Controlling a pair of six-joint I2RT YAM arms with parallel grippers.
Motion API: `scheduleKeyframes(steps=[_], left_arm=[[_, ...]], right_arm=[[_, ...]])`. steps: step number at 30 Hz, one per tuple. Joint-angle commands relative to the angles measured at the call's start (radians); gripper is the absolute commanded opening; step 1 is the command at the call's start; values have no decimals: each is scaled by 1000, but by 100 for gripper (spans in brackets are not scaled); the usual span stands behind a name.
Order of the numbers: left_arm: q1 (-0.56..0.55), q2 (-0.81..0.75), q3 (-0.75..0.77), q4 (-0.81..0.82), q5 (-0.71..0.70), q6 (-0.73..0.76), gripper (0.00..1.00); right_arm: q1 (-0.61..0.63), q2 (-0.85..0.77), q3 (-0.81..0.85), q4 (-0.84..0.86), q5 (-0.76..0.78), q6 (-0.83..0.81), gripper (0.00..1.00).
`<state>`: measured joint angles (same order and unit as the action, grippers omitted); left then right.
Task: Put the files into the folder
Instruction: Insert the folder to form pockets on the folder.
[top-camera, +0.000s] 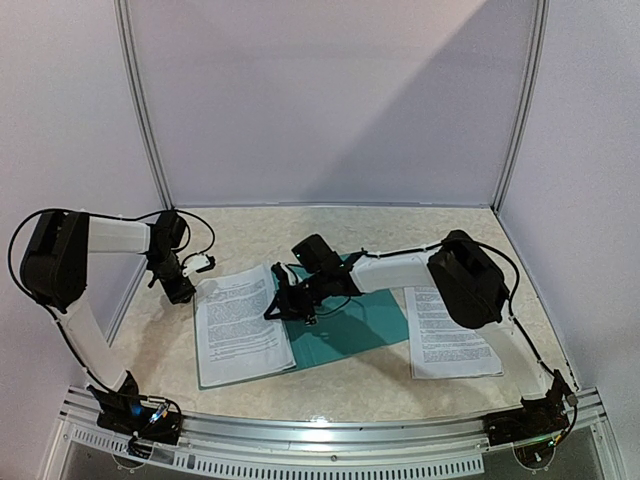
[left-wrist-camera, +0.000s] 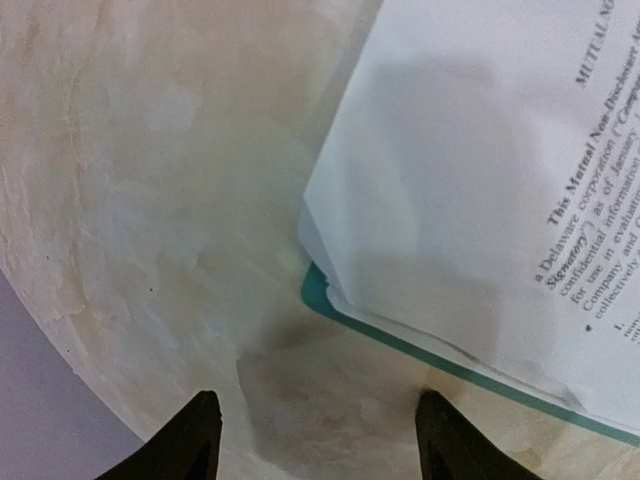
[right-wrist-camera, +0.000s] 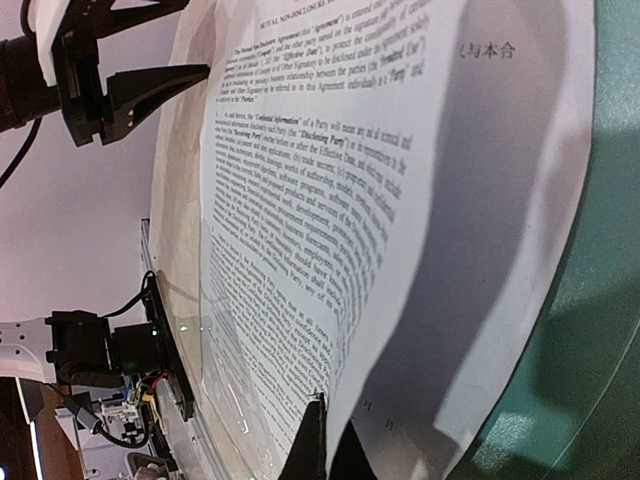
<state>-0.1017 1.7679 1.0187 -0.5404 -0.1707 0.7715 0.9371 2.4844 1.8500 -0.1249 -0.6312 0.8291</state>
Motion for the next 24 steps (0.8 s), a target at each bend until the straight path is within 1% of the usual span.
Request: scheduleKeyframes(steps=[1, 8, 14, 20, 22, 24], left_arm=[[17, 54, -8, 9, 6, -16, 68], [15, 55, -11, 7, 16, -21, 68], [16, 53, -6, -1, 11, -17, 68], [47, 6, 86, -122, 72, -72, 68], [55, -10, 126, -158, 95, -97, 68], [57, -12, 165, -196, 141, -128, 68]], right_arm=[[12, -70, -14, 11, -38, -7, 0], [26, -57, -22, 12, -69, -3, 0], [28, -56, -40, -24, -70, -6, 0], [28, -61, -8, -73, -44, -31, 1], [28, -63, 8, -95, -32, -44, 7], [27, -66, 23, -118, -15, -58, 18]])
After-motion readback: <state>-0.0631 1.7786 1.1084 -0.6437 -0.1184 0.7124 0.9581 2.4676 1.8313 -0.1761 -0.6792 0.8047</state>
